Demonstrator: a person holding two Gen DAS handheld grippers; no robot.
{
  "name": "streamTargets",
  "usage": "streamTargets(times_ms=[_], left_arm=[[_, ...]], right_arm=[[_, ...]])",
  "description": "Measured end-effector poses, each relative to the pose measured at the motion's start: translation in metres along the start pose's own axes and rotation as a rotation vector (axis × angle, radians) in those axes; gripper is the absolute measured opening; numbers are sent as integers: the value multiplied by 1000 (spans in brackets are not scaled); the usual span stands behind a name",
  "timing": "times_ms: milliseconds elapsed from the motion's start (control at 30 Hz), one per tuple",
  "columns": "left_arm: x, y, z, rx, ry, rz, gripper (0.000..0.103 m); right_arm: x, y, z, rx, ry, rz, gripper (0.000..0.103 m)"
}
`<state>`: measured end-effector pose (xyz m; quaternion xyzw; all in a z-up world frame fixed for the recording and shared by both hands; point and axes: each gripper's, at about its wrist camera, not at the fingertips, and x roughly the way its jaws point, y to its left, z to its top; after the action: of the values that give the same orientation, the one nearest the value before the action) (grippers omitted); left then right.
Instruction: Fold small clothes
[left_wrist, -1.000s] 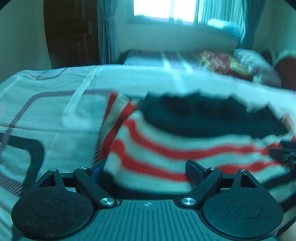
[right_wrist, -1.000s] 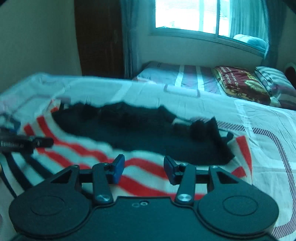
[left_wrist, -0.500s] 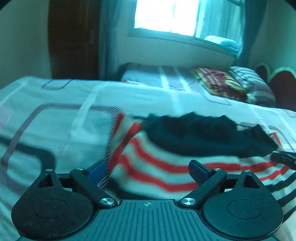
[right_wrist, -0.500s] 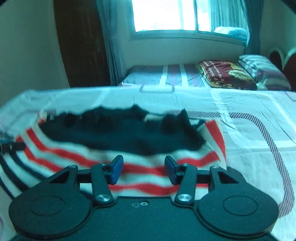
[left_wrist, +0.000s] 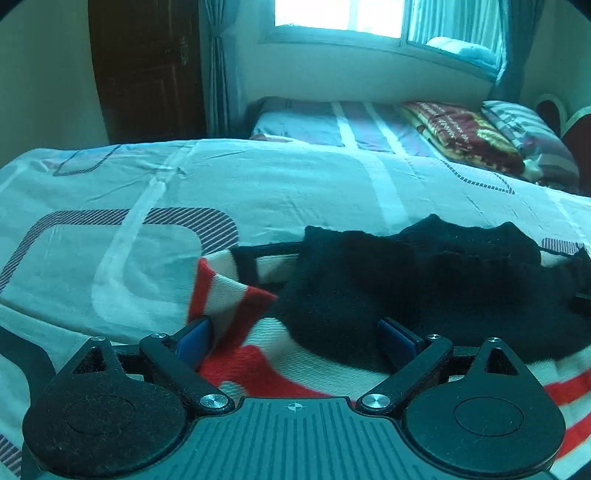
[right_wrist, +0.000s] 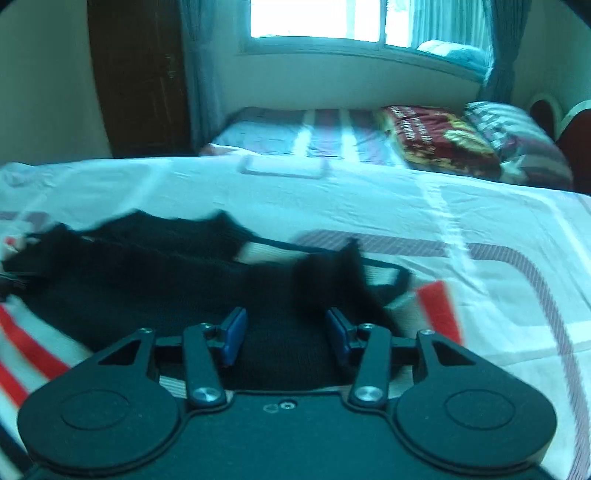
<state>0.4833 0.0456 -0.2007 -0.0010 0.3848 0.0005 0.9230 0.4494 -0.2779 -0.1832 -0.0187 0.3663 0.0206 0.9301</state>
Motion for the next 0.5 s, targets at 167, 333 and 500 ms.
streamTargets(times_ms=[167,333,500], left_arm=[[-4,4,1,-36,-4,28,95],[-39,2,-9,-41,-49,-4,95],[-76,-23,-27,49,-61,-73,95]], right_arm=[[-1,-1,4,4,10,-19,35],[-34,6,1,57,-21,47,39],[-74,36,-17,21,-37,147,39]])
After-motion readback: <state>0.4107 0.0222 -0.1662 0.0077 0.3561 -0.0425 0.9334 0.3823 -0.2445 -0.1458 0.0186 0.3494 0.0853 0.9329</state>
